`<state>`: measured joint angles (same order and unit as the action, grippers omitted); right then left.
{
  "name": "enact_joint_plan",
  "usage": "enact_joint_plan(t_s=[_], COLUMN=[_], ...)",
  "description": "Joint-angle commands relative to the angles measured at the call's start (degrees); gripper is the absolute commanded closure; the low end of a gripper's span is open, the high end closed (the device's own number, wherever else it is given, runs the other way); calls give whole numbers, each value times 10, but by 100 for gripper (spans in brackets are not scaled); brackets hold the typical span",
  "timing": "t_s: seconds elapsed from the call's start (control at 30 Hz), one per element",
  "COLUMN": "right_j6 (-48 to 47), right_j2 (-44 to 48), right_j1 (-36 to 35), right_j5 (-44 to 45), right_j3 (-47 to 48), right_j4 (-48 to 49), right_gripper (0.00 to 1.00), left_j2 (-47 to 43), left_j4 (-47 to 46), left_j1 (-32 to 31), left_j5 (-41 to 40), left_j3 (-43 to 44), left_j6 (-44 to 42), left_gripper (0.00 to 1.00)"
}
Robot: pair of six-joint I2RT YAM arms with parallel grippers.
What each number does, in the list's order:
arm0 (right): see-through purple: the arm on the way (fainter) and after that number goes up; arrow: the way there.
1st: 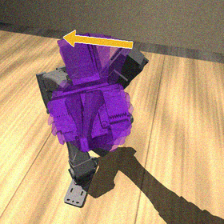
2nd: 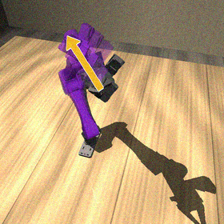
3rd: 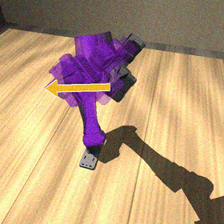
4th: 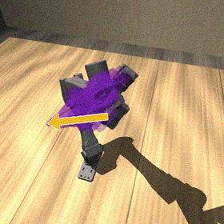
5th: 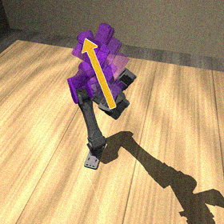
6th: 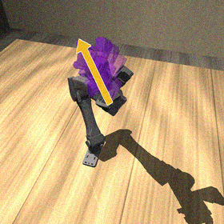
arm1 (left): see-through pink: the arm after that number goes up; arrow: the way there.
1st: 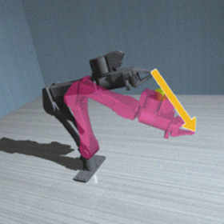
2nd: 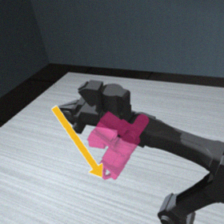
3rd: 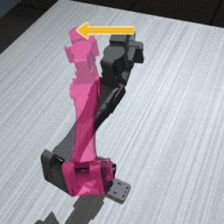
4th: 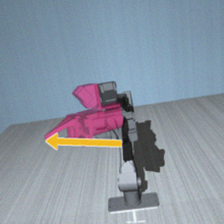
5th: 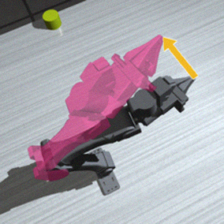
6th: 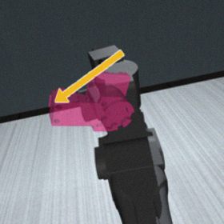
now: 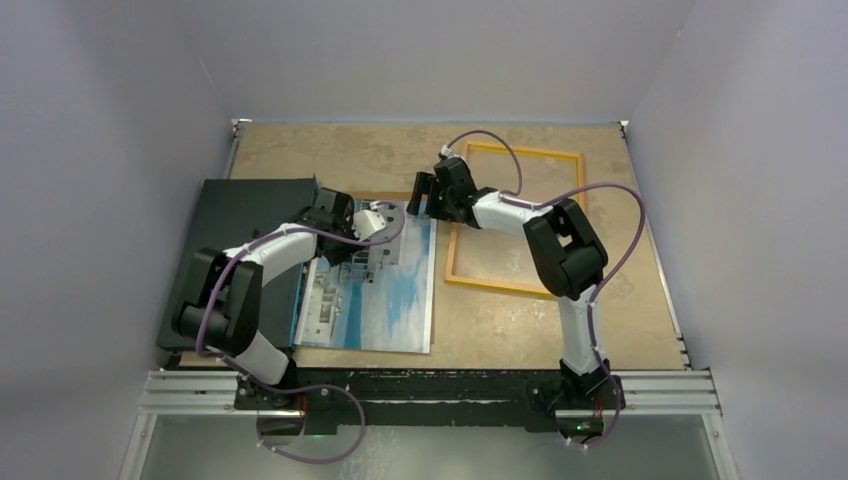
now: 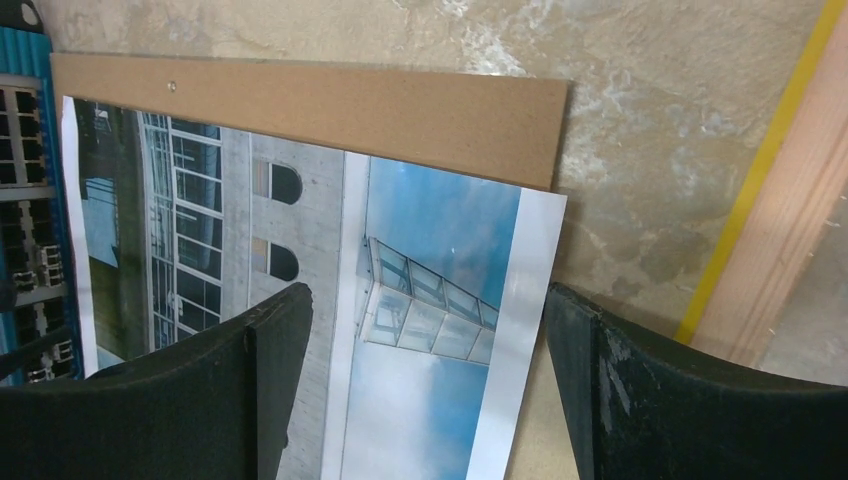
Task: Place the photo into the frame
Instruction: Pick up the photo at the center of the board.
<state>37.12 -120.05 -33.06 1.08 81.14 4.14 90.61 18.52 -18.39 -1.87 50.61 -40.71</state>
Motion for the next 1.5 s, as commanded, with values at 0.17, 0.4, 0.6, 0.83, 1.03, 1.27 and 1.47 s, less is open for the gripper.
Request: enact_joint_plan(t_s=[0.17,0.4,0.6,0.83,1.03,1.27,1.47], right_j6=[13,24,38,54,66,80,83], right_j2=[5,41,67,95,102,116,118], right_j1=[-2,-2,-2,-1,0,7,8], right_j5=[-43,-90,-118,-146,-172,-192,-220], right_j3=[-3,-37,-65,-90,-111,-192,-219], right_j4=[26,84,120,154,172,219,253], right_gripper=[15,18,20,20,23,33,51], left_j2=[27,47,55,62,61,56,59], left_j4=[-52,-64,-70,-72,-65,-50,-41], left_j1=[-7,-21,-29,-32,-32,-31,-31], left_j5=[-27,-31,-30,-28,-22,-6,-2], left_j3=[-21,-23,-27,-31,-28,-20,-12], left_j6=[-10,-4,-1,4,11,26,35], left_gripper=[50,53,55,57,59,60,62])
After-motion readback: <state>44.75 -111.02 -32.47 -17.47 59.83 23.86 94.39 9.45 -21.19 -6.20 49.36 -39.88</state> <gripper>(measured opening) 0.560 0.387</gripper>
